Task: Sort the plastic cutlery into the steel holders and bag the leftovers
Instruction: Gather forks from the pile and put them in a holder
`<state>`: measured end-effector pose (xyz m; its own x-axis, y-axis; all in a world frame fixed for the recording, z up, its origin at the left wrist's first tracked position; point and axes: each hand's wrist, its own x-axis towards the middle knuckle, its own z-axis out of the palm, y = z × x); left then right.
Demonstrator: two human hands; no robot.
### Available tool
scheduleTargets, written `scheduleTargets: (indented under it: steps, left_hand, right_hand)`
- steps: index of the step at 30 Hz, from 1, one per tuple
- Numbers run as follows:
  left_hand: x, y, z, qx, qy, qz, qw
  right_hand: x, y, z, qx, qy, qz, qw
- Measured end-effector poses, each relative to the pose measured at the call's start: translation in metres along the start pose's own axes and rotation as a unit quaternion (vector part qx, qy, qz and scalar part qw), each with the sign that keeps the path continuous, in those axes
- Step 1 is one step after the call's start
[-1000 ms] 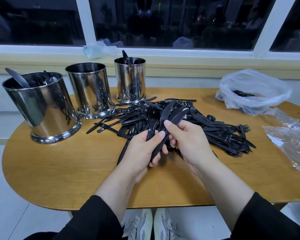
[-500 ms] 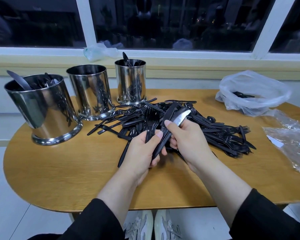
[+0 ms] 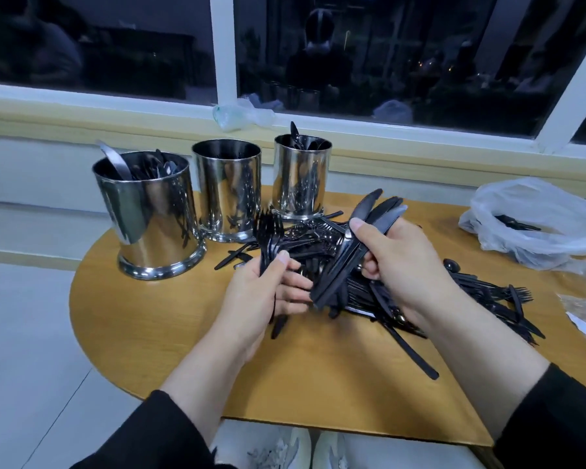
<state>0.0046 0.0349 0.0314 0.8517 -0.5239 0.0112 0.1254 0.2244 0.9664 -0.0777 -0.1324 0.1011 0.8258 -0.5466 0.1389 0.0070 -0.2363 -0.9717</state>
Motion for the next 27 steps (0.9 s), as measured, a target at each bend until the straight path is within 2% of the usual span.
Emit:
scheduleTargets:
  steps: [3, 6, 9, 12, 15, 18, 23, 27]
  left_hand:
    - [0.005, 0.014, -0.054, 0.075, 0.082, 0.033, 0.993]
    - [0.006, 0.021, -0.103, 0.071, 0.125, 0.055, 0.988]
    - [0.004, 0.019, -0.135, 0.052, 0.145, 0.039, 0.987]
    - [0.004, 0.019, -0.146, 0.008, 0.134, 0.038, 0.99]
    - [0.005, 0.019, -0.146, 0.026, 0.122, 0.027, 0.992]
    - [0.006, 0.02, -0.15, -0.007, 0.124, 0.013, 0.992]
    - [0.008, 0.023, -0.153, -0.028, 0.121, -0.002, 0.992]
    - [0.007, 0.023, -0.154, -0.028, 0.114, -0.004, 0.993]
  right_hand:
    - [0.017, -0.02, 0.023, 0.008, 0.0, -0.032, 0.999]
    - [0.034, -0.045, 0.059, 0.021, -0.014, -0.071, 0.997]
    - [0.052, -0.075, 0.102, 0.023, -0.026, -0.132, 0.991]
    - [0.071, -0.105, 0.144, 0.014, -0.009, -0.187, 0.982]
    - [0.091, -0.127, 0.179, 0.017, -0.001, -0.212, 0.977]
    - [0.11, -0.134, 0.21, -0.032, -0.008, -0.234, 0.972]
    - [0.131, -0.127, 0.249, -0.096, -0.017, -0.225, 0.969]
    - [0.132, -0.109, 0.26, -0.231, -0.074, -0.2, 0.949]
